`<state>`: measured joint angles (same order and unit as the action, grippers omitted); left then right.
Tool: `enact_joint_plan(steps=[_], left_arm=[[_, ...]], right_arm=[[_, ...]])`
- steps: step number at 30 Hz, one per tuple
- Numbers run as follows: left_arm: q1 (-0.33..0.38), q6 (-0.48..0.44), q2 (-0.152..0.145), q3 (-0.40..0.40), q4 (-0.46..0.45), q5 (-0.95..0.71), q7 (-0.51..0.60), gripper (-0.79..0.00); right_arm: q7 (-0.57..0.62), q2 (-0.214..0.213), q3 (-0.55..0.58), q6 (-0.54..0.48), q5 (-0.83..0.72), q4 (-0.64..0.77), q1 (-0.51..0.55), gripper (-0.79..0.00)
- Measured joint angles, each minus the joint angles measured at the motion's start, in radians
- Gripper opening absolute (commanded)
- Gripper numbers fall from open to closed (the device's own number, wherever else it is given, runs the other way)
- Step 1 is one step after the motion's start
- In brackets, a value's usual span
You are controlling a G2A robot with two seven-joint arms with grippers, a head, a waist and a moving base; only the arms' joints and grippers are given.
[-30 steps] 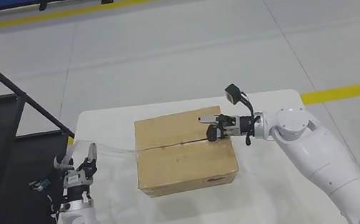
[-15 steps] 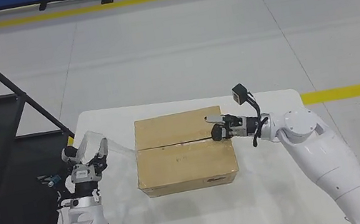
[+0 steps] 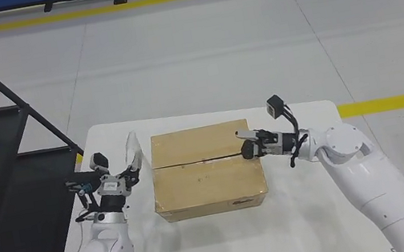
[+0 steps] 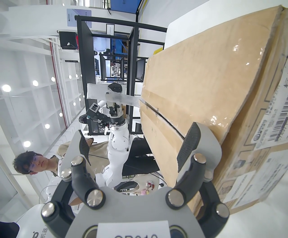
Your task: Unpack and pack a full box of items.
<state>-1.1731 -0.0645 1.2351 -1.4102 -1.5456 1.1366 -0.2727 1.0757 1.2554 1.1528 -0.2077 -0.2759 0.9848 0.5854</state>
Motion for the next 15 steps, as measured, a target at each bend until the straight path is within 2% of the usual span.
enact_joint_plan(steps=[4, 15], left_arm=[[0.021, -0.011, 0.003, 0.018, 0.026, 0.023, 0.005, 0.000], [0.030, -0.042, 0.006, 0.047, 0.022, 0.088, 0.026, 0.000]], right_arm=[[-0.002, -0.006, 0.010, 0.003, 0.002, 0.016, 0.012, 0.000], [-0.007, -0.013, 0.017, 0.005, -0.004, 0.032, 0.027, 0.000]])
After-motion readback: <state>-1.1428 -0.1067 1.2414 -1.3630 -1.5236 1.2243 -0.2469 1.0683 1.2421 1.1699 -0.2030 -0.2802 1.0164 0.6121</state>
